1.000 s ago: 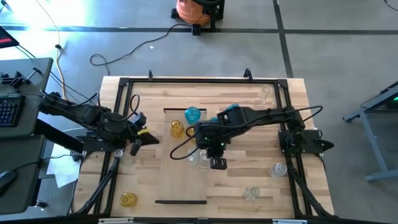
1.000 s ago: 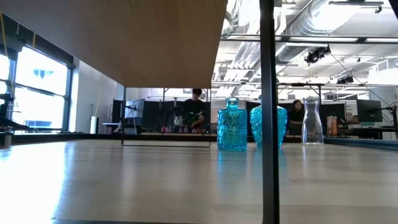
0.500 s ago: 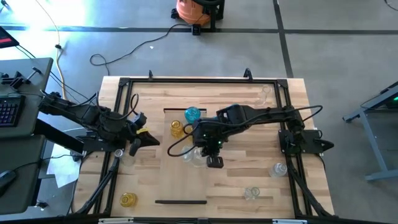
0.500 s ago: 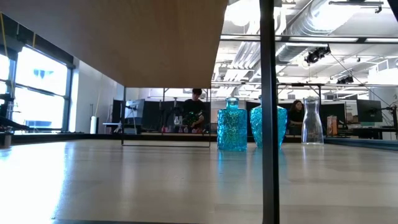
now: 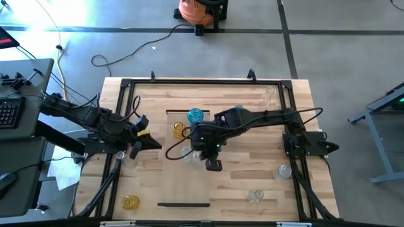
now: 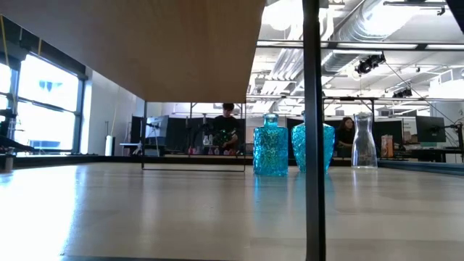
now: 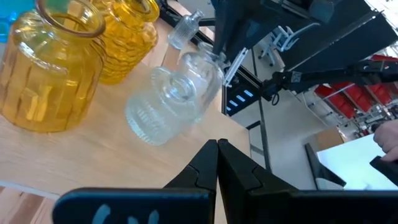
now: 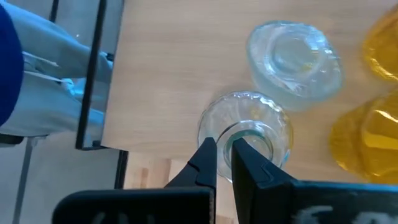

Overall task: Sort vases onto shelf
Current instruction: Put the left transparent vase on the shelf to align with the other transparent bin

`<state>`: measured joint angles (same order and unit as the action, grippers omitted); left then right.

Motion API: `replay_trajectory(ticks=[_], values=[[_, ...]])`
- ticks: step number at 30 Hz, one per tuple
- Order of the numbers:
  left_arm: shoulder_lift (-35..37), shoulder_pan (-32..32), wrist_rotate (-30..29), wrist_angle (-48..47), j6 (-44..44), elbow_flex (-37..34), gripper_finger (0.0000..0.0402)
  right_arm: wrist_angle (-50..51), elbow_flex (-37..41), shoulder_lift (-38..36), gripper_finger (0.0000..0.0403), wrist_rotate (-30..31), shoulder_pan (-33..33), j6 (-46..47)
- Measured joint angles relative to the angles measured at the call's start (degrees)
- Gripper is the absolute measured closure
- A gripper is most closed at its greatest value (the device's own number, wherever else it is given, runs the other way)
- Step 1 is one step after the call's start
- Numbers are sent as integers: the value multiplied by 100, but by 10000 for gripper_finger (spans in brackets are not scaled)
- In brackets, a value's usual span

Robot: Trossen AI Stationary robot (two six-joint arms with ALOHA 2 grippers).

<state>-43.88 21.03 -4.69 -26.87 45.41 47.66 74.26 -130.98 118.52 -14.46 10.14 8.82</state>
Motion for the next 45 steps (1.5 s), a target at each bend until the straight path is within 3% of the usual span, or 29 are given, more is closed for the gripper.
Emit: replay_trajectory(ticks=[17, 30, 45], values=[[0, 195, -45, -24, 52, 0, 401, 258, -111, 11, 403, 217, -38, 68], [0, 195, -57, -24, 50, 0, 401, 92, -96, 33, 401, -215, -38, 25], [0, 195, -67, -26, -7, 0, 401, 113, -85, 46, 340, -213, -37, 144]])
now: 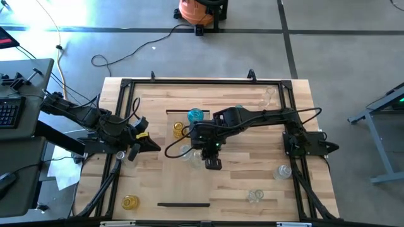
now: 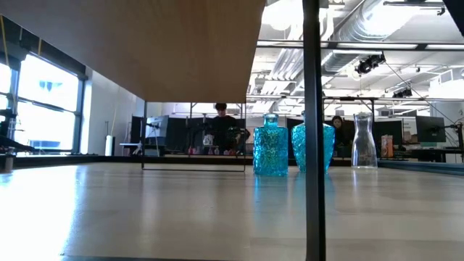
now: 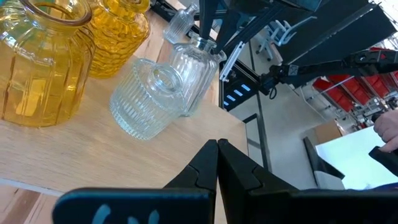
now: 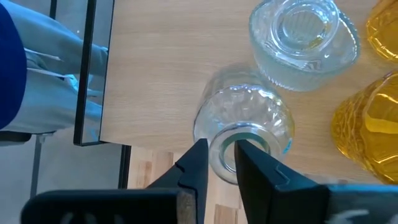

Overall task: Sort vases onto shelf
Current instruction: Put the left transparent vase on the shelf to align with the other transparent bin

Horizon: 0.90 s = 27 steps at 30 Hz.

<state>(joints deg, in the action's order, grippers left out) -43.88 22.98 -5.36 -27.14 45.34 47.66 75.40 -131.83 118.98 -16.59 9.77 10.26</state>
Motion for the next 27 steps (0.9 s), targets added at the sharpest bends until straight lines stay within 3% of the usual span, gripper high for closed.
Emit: replay_trajectory(ticks=[12, 22, 27], values=[[0, -2, 4, -2, -65, 0, 401, -18, -319, -18, 343, 0, 1, -20], [0, 0, 24, -4, -95, 0, 401, 39, -273, -153, 387, 206, 19, 44], [1, 175, 787, -4, 198, 0, 401, 42, -273, -163, 402, 553, 35, 130]])
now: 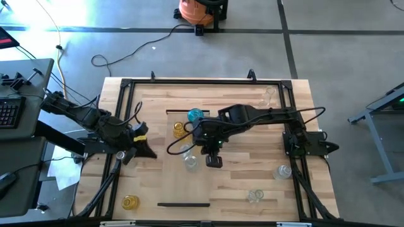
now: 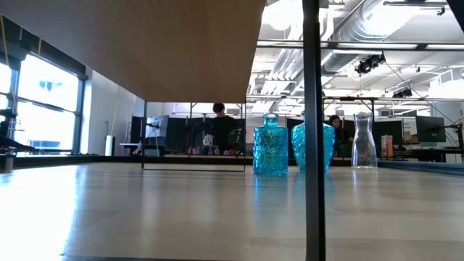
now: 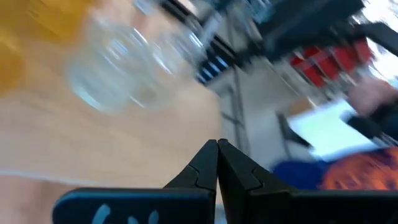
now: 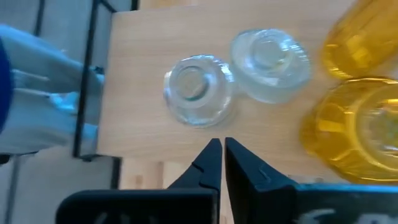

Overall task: Sort vases onto shelf
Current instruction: Put the left transparent vase on the shelf to align with the other transparent bin

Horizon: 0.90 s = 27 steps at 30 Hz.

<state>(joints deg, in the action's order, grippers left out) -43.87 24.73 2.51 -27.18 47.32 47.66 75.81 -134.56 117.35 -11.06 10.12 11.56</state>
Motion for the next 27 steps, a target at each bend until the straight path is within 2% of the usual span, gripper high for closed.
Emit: replay_trajectory(ticks=[4, 8, 10, 15, 18, 22, 27], values=[[-26, 281, 535, 45, 227, 0, 401, 21, 0, -3, 403, 738, 34, 1], [-258, 541, 1132, 259, 666, -2, 401, 25, 0, -3, 403, 1969, 35, 135], [-453, 654, 1211, 435, 705, -2, 401, 49, 0, -3, 403, 2504, -12, 270], [-1207, 722, 867, 1401, 618, -4, 401, 88, 0, -3, 403, 3361, -162, 714], [-1761, 719, 740, 2438, 448, -4, 401, 25, 0, -41, 403, 4235, -150, 793], [-2435, 746, 579, 3357, 285, -4, 401, -60, -6, -218, 403, 5170, -145, 792], [-3083, 983, 94, 3978, -152, -4, 401, 38, -4, -501, 403, 5839, -167, 584]])
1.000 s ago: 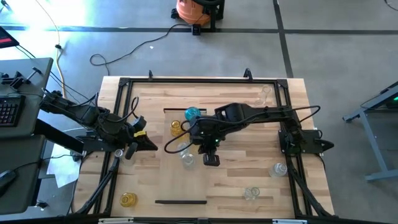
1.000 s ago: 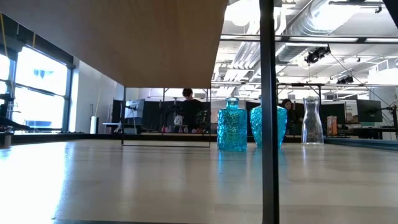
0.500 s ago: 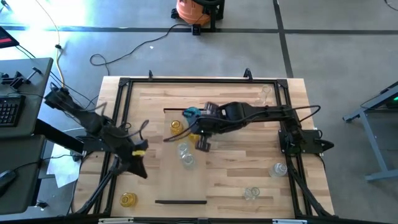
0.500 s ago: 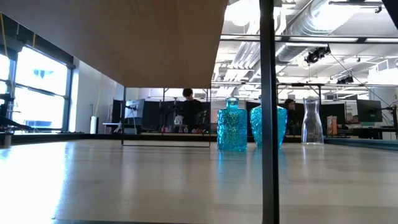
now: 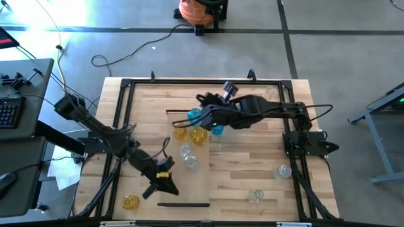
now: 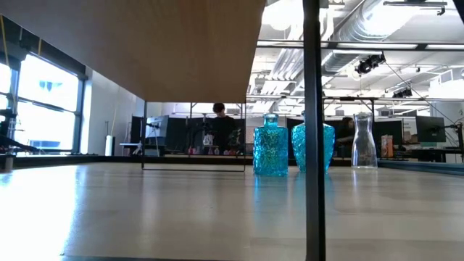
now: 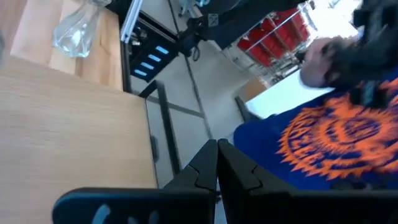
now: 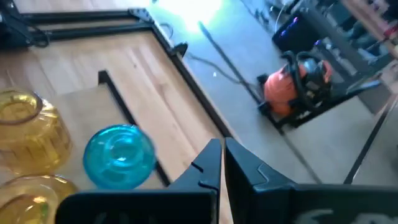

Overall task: Sort vases onto shelf
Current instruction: Put the left transparent vase on the shelf to align with the other transparent bin

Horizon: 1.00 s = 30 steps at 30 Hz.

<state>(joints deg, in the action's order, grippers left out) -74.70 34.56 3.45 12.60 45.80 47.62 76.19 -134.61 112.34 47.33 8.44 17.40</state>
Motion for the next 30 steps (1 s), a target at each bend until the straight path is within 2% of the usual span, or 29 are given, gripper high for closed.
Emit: replay_trajectory(ticks=[4, 11, 13, 17, 19, 24, 27, 30], values=[[-282, 188, -410, 294, -111, 4, 401, 85, 0, -326, 403, 71, -20, -139], [-363, 470, -1946, 175, -335, 4, 401, 69, 0, -801, 403, 128, -48, -241], [-363, 498, -1958, 259, -250, 4, 401, 76, 0, -879, 403, 266, -48, -245], [-358, 534, -1336, 1089, -279, 2, 401, 87, 0, -986, 403, 326, -77, -349], [-354, 538, -1405, 1290, -343, 9, 401, 90, 0, -1020, 403, 326, -96, -359], [-364, 650, -2299, 701, -106, 9, 401, 92, 0, -1021, 403, 322, -92, -454], [-458, 842, -2973, 263, 218, 0, 401, 120, 0, -1021, 403, 317, -63, -497], [-550, 1073, -3804, 237, 398, 9, 401, 147, 0, -1021, 403, 330, -52, -551]])
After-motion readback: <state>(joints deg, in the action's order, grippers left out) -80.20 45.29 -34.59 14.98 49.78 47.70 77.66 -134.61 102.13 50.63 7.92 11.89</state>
